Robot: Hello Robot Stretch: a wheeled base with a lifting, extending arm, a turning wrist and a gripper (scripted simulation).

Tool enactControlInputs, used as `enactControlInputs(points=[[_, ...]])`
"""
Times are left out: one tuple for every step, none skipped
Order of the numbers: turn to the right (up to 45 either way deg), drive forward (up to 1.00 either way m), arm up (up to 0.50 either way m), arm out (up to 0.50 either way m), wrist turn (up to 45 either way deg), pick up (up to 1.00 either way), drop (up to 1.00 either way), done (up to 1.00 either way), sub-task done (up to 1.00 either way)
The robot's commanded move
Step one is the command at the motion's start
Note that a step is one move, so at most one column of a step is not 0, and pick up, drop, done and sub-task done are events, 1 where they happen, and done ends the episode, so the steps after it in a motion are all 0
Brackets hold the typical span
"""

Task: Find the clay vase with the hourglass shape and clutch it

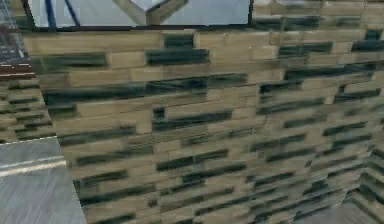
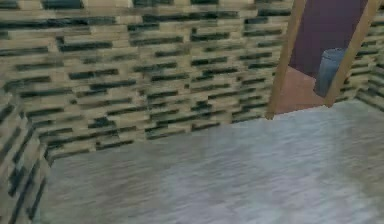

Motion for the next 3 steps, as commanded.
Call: enactControlInputs(points=[[45.0,0.0,0.0,0.0,0.0,0.0,0.0,0.0,0.0],[45.0,0.0,0.0,0.0,0.0,0.0,0.0,0.0,0.0],[33.0,0.0,0.0,0.0,0.0,0.0,0.0,0.0,0.0]])
